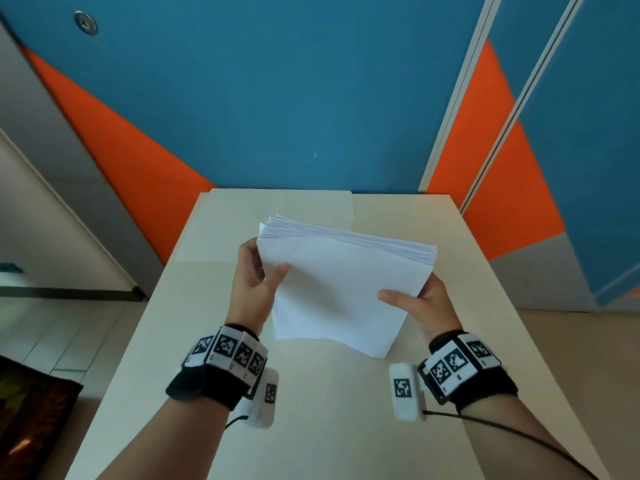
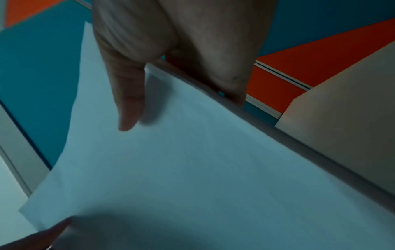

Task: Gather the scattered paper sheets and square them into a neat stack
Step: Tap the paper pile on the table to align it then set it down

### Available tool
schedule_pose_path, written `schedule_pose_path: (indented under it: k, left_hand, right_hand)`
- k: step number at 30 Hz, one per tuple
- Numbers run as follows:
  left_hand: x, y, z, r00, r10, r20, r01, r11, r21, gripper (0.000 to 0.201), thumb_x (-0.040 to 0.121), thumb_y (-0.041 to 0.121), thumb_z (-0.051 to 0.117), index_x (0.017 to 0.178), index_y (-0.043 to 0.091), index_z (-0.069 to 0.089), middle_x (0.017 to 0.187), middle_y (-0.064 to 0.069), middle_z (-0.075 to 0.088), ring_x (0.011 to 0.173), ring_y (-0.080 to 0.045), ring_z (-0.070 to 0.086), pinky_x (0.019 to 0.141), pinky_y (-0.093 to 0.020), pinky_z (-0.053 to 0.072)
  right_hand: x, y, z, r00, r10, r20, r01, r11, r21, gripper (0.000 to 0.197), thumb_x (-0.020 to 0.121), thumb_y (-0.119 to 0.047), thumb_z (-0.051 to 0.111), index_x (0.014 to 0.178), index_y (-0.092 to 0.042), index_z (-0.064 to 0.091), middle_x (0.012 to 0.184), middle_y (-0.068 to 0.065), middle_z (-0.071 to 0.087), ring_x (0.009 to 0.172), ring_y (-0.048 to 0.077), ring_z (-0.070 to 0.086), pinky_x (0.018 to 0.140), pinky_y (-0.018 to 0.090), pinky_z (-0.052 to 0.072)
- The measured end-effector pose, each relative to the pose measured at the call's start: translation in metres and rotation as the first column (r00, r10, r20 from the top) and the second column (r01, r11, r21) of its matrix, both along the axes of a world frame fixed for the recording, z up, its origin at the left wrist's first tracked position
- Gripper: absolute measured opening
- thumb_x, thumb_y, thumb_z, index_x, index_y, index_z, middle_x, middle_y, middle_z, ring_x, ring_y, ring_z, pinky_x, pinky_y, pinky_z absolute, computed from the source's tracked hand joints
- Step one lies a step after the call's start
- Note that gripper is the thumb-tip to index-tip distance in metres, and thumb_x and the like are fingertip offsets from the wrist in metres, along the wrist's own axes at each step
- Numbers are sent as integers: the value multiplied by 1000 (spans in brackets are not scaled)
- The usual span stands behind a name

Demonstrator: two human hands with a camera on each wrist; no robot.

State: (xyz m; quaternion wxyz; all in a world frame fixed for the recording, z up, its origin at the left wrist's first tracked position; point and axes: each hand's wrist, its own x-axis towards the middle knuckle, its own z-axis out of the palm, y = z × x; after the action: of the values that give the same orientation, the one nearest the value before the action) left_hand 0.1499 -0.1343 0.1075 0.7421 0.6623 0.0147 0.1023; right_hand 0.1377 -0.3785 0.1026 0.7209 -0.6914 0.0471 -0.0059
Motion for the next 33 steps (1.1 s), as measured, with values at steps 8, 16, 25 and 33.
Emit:
schedule_pose_path:
  k: [8,16,25,33]
  left_hand:
    - [-11,-14,-10,943,331,11,-331,939,92,25,94,8,47,113,8,63,97,3,67,85,0,62,83,-21,48]
    - [4,11,-11,986,-44,-160,29,995,-92,90,63,6,64,145,20,28,144,-4,45,132,-13,44,108,-34,38]
    - [6,-6,1,963,-211,-168,207,978,-39,72,50,27,74,119,16,57,103,1,70,94,-12,67,77,-25,52]
    - [-2,-6,9,979,-189,-80,182,980,-86,75,52,40,78,120,18,55,102,7,72,95,-7,68,79,-20,51]
  right_hand:
    - [-1,0,-5,1000,0,9,0,1000,-17,30,68,8,74,85,-17,70,82,-3,76,81,14,72,75,33,53]
    - [-4,-3,1,996,84,-11,-84,996,21,35,42,-21,87,74,-27,73,78,-6,76,79,10,72,69,22,56]
    - [-3,-4,7,1000,10,-2,-10,1000,22,36,59,-4,81,84,-27,69,85,-6,75,82,7,71,79,31,56]
    - [-14,-2,22,985,-75,153,57,991,118,37,70,-7,72,102,-22,59,97,2,66,85,9,66,74,23,54]
